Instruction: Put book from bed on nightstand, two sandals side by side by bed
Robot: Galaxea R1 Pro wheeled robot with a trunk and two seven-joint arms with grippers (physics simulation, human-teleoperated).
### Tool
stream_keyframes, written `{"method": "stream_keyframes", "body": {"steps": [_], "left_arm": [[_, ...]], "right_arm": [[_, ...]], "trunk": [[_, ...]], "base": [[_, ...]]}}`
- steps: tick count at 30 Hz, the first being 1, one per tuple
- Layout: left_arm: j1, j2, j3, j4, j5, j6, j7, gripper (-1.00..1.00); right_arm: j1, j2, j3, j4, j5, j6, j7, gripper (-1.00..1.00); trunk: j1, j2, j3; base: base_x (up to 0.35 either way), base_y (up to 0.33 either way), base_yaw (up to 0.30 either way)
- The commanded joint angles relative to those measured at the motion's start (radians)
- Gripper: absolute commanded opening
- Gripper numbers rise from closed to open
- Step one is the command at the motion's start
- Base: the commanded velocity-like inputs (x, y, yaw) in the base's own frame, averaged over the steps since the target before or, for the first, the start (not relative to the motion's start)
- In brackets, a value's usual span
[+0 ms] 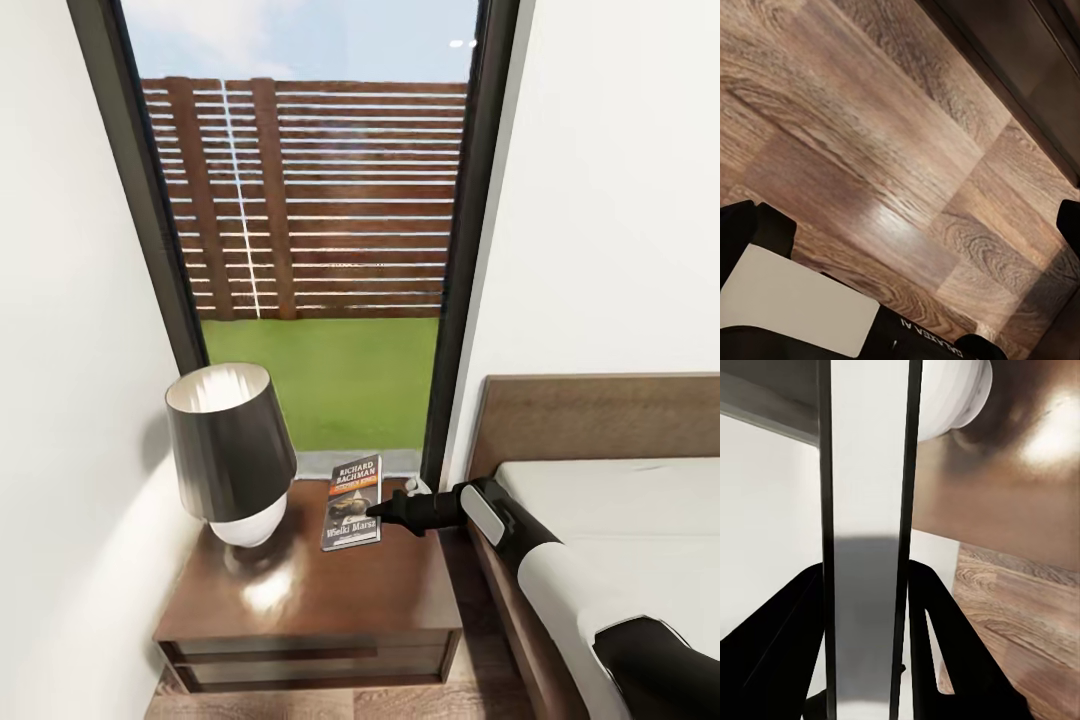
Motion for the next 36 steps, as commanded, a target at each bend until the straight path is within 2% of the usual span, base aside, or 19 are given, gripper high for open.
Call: {"method": "stream_keyframes", "body": {"steps": [1, 8, 12, 13, 15, 20, 26, 36], "left_arm": [[0.000, 0.001, -0.003, -0.003, 0.010, 0.001, 0.009, 1.00], [0.000, 0.002, -0.002, -0.005, 0.011, -0.001, 0.010, 1.00], [0.000, 0.003, 0.017, -0.011, 0.015, 0.003, 0.010, 1.00], [0.001, 0.003, 0.047, -0.021, 0.020, 0.012, 0.011, 1.00], [0.003, 0.004, 0.085, -0.050, 0.023, 0.037, 0.011, 1.00], [0.031, 0.002, 0.173, -0.190, 0.022, 0.140, 0.020, 1.00], [0.051, -0.008, 0.235, -0.277, 0.014, 0.197, 0.052, 1.00], [0.055, -0.013, 0.240, -0.231, 0.013, 0.181, 0.054, 1.00]], "right_arm": [[-0.001, -0.001, 0.003, 0.000, 0.003, 0.001, 0.008, -1.00], [-0.001, -0.001, 0.002, 0.000, 0.004, 0.000, 0.008, -1.00], [-0.001, -0.001, 0.002, 0.000, 0.004, 0.000, 0.008, -1.00], [-0.001, -0.001, 0.002, 0.000, 0.004, 0.000, 0.008, -1.00], [-0.001, -0.001, 0.002, 0.000, 0.004, 0.000, 0.008, -1.00], [-0.001, -0.001, 0.000, 0.000, 0.005, 0.000, 0.007, -1.00], [-0.001, 0.000, 0.000, 0.000, 0.006, 0.000, 0.007, -1.00], [-0.001, 0.001, 0.001, 0.000, 0.007, 0.000, 0.006, -1.00]], "trunk": [[0.004, -0.008, -0.004], [0.031, -0.057, -0.026], [0.046, -0.085, -0.038], [0.050, -0.092, -0.042], [0.058, -0.106, -0.048], [0.077, -0.141, -0.064], [0.100, -0.183, -0.082], [0.138, -0.253, -0.114]], "base": [[0.000, 0.000, 0.000], [0.000, 0.000, 0.000], [0.000, 0.000, 0.000], [0.000, 0.000, 0.000], [0.000, 0.000, 0.000], [0.000, 0.000, 0.000], [0.000, 0.000, 0.000], [0.000, 0.000, 0.000]]}}
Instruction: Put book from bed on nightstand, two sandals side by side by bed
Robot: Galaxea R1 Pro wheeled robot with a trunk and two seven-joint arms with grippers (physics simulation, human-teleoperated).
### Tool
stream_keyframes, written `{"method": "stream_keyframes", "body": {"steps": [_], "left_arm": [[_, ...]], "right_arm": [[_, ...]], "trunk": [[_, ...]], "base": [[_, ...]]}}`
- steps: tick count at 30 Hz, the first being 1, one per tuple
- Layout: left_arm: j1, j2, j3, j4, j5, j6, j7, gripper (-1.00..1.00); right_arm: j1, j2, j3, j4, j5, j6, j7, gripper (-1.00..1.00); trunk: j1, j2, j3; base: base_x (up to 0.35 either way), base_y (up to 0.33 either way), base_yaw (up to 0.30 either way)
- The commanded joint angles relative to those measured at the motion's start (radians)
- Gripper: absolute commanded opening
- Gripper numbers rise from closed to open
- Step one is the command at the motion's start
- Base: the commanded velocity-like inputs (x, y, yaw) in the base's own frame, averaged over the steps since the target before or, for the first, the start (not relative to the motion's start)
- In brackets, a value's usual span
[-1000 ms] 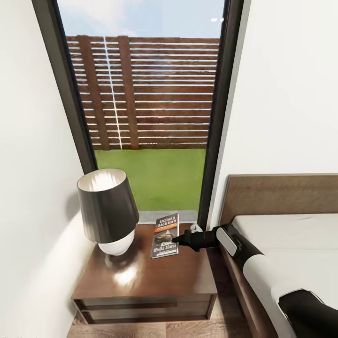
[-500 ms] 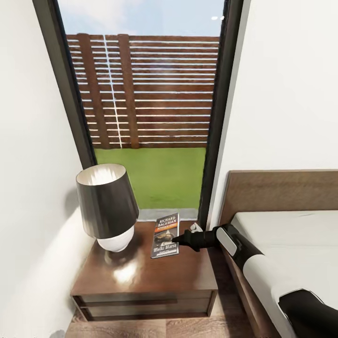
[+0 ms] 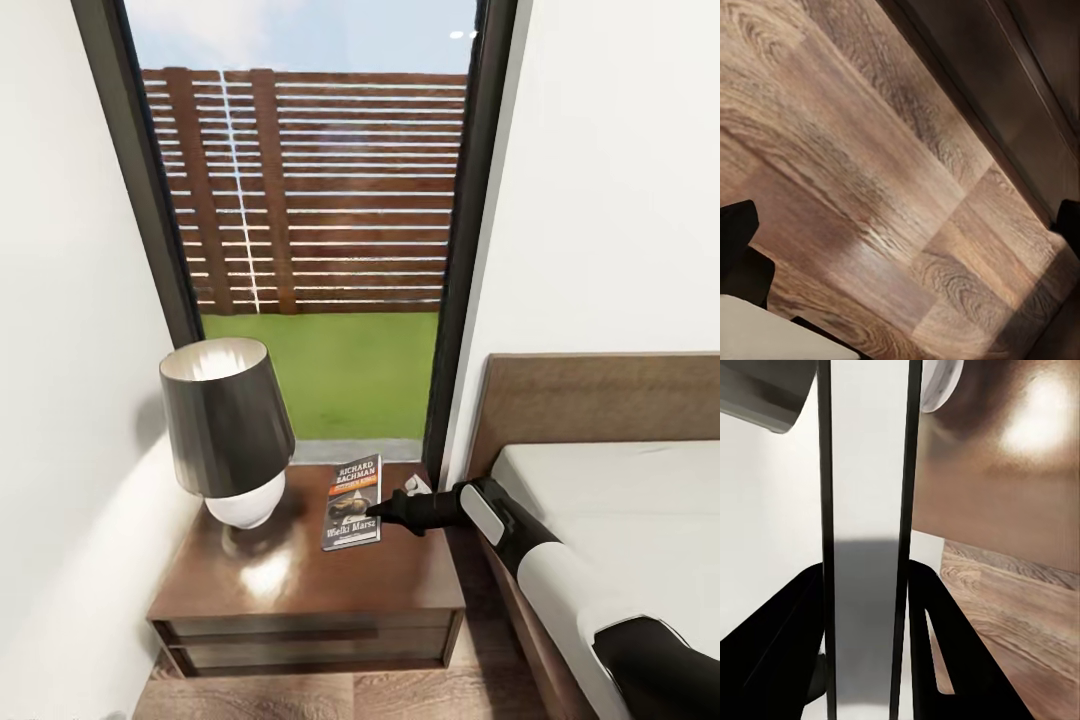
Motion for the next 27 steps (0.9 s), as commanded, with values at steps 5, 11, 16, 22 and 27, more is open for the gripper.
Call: {"method": "stream_keyframes", "body": {"steps": [5, 11, 16, 22, 27], "left_arm": [[0.000, -0.001, 0.001, 0.025, 0.010, -0.003, 0.004, 1.00], [-0.001, -0.001, 0.002, 0.044, 0.011, -0.005, 0.005, 1.00], [-0.002, -0.001, 0.003, 0.054, 0.011, -0.005, 0.005, 1.00], [-0.002, -0.001, 0.004, 0.059, 0.010, -0.006, 0.005, 1.00], [-0.002, -0.001, 0.005, 0.061, 0.010, -0.007, 0.005, 1.00]], "right_arm": [[-0.001, -0.001, 0.003, 0.000, 0.003, 0.001, 0.008, -1.00], [-0.001, -0.001, 0.002, 0.000, 0.003, 0.000, 0.008, -1.00], [-0.001, -0.002, -0.004, -0.001, 0.004, -0.011, 0.009, -1.00], [-0.001, -0.003, -0.003, -0.002, 0.004, -0.014, 0.009, -1.00], [-0.001, -0.002, -0.001, -0.002, 0.005, -0.014, 0.009, -1.00]], "trunk": [[0.019, -0.036, -0.017], [0.042, -0.078, -0.035], [0.061, -0.113, -0.051], [0.084, -0.155, -0.070], [0.104, -0.190, -0.085]], "base": [[0.000, 0.000, 0.000], [0.000, 0.000, 0.000], [0.000, 0.000, 0.000], [0.000, 0.000, 0.000], [0.000, 0.000, 0.000]]}}
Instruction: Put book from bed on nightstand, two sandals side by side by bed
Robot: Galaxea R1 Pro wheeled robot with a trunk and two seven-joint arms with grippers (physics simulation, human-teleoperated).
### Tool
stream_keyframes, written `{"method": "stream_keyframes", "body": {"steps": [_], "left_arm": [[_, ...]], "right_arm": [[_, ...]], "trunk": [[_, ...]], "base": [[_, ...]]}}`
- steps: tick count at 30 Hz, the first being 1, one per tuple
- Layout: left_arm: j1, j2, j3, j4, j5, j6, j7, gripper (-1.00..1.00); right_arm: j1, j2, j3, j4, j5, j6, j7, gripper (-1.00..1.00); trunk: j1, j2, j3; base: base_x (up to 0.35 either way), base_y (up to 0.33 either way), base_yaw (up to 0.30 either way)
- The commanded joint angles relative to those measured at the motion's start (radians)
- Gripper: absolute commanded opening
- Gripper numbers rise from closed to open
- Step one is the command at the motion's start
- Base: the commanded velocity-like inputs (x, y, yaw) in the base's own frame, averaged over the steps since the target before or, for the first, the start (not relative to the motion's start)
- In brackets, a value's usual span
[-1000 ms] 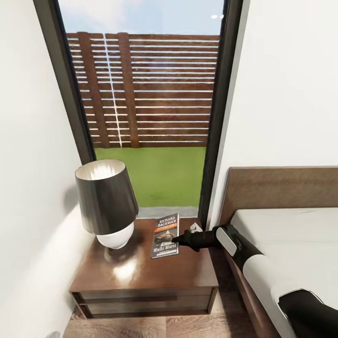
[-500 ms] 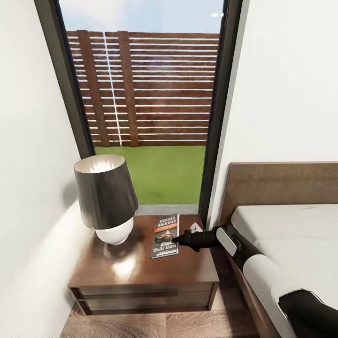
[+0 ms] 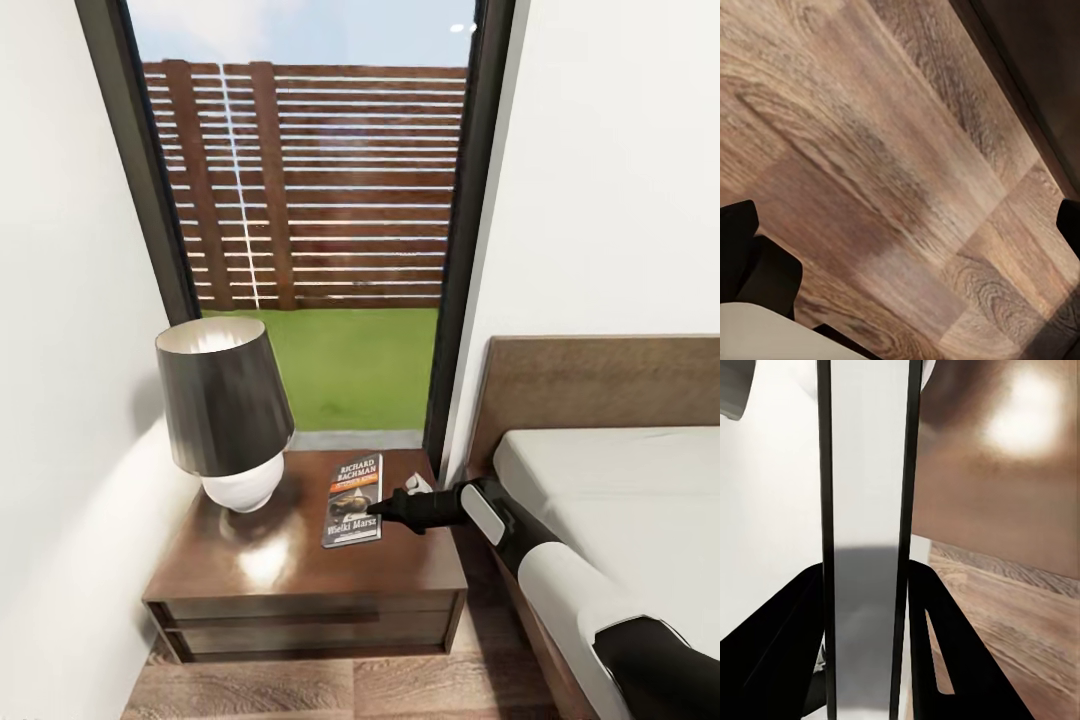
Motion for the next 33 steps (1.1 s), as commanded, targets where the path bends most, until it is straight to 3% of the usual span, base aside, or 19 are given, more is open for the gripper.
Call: {"method": "stream_keyframes", "body": {"steps": [1, 15, 33], "left_arm": [[0.000, 0.000, 0.001, -0.002, 0.011, 0.004, 0.009, 1.00], [0.000, 0.000, -0.007, -0.002, 0.008, 0.004, 0.004, 1.00], [0.000, -0.006, -0.001, 0.029, 0.021, -0.039, 0.007, 1.00]], "right_arm": [[-0.001, -0.001, 0.003, 0.000, 0.002, 0.001, 0.007, -1.00], [-0.001, -0.002, 0.002, 0.000, 0.002, 0.001, 0.007, -1.00], [-0.001, -0.002, 0.000, 0.000, 0.002, 0.001, 0.007, -1.00]], "trunk": [[0.004, -0.008, -0.004], [0.012, -0.022, -0.010], [0.015, -0.029, -0.013]], "base": [[0.000, 0.000, 0.000], [0.004, 0.000, 0.000], [0.163, 0.000, 0.000]]}}
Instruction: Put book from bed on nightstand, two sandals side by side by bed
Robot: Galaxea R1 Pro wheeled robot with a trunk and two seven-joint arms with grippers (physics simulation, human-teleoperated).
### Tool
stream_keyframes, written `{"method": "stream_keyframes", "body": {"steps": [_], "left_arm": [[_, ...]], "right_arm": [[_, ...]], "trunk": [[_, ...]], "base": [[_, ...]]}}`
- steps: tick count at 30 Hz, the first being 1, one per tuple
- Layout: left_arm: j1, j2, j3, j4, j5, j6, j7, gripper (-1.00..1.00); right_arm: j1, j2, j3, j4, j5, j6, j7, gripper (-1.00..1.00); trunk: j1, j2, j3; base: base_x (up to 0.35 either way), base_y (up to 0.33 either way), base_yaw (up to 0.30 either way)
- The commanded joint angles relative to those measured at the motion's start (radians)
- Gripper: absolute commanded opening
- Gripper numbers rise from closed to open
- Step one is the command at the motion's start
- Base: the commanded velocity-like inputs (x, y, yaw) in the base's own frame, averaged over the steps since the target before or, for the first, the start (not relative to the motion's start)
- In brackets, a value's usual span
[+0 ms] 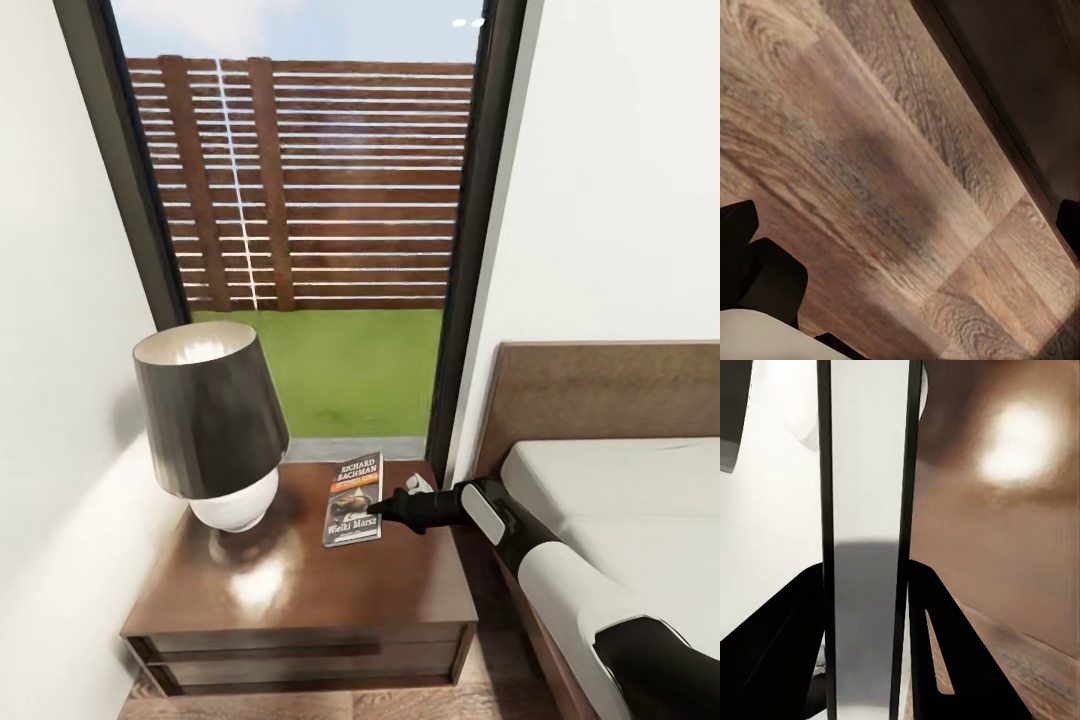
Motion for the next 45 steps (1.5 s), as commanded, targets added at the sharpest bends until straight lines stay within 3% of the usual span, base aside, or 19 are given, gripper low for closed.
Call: {"method": "stream_keyframes", "body": {"steps": [1, 34, 45], "left_arm": [[0.000, 0.000, 0.000, -0.001, 0.012, 0.004, 0.008, 1.00], [0.000, -0.002, -0.007, 0.001, 0.012, 0.003, 0.002, 1.00], [0.000, -0.002, -0.008, 0.001, 0.011, 0.003, 0.002, 1.00]], "right_arm": [[-0.001, -0.001, 0.004, 0.000, 0.003, 0.000, 0.007, -1.00], [-0.001, 0.001, 0.011, 0.001, 0.003, 0.002, 0.005, -1.00], [-0.001, 0.001, 0.011, 0.000, 0.003, 0.002, 0.005, -1.00]], "trunk": [[0.004, -0.008, -0.004], [0.130, -0.238, -0.107], [0.135, -0.240, -0.150]], "base": [[0.025, 0.000, 0.000], [0.002, 0.000, 0.000], [0.000, 0.000, 0.000]]}}
